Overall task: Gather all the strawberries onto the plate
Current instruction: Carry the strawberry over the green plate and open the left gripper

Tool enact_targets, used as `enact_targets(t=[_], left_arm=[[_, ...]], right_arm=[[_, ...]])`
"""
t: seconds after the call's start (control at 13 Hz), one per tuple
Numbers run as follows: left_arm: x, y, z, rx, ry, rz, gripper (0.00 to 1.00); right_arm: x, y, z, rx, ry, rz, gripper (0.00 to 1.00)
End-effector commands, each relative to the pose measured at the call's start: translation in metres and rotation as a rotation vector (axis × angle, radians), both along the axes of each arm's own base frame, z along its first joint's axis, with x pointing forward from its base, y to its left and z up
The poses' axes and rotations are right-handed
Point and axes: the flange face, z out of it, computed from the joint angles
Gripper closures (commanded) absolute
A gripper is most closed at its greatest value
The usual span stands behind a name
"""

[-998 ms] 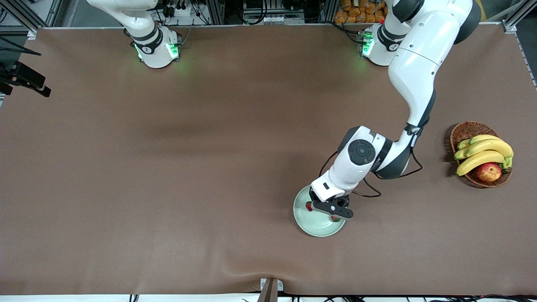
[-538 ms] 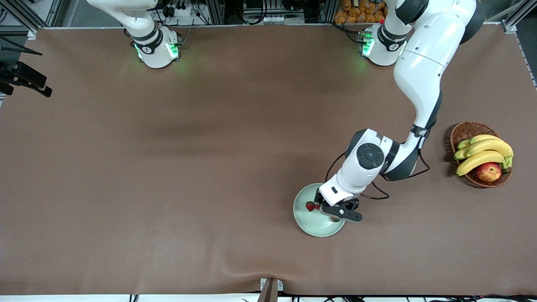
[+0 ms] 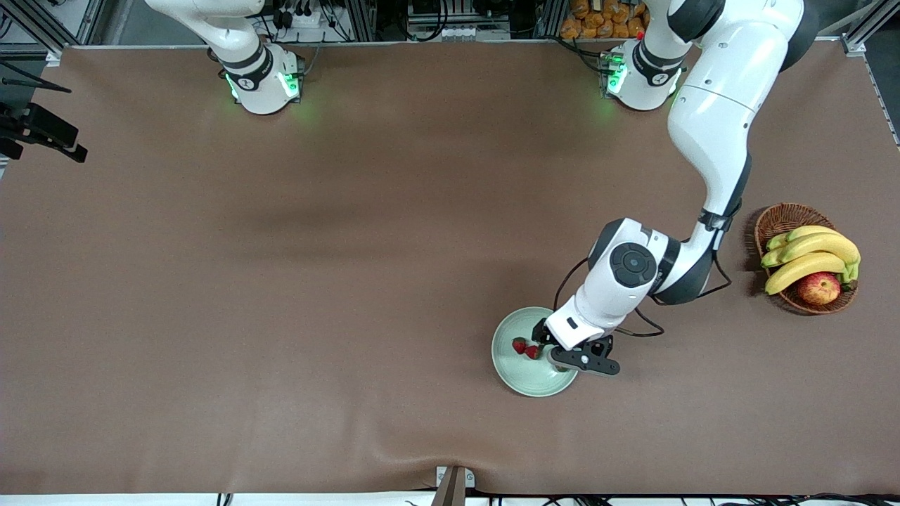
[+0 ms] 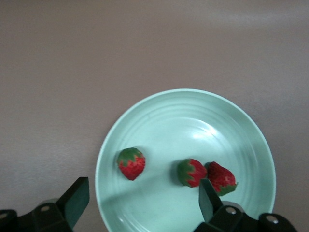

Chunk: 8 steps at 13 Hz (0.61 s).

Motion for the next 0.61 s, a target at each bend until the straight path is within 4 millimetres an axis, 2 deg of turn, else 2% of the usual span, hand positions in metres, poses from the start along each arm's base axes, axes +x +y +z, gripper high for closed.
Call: enact_targets(t=[0.0, 0.31, 0.38, 0.54], left_arm=[[0.002, 0.015, 0.023, 0.016, 0.007, 0.010, 0.00], [0.017, 0.063, 0.027, 0.023, 0.027, 0.077, 0.00], [0.019, 0.069, 0.031, 0.019, 0.023, 0.090, 0.00], [0.027, 0.108, 0.047, 0.026, 0.031, 0.141, 0.00]], right_arm=[[0.001, 0.003, 0.004, -0.020, 0.001, -0.007, 0.00], [0.001, 0.003, 0.004, -0.020, 0.001, -0.007, 0.00], [0.001, 0.003, 0.004, -0.020, 0.000, -0.007, 0.00], [0.001, 0.003, 0.004, -0.019, 0.001, -0.007, 0.00]])
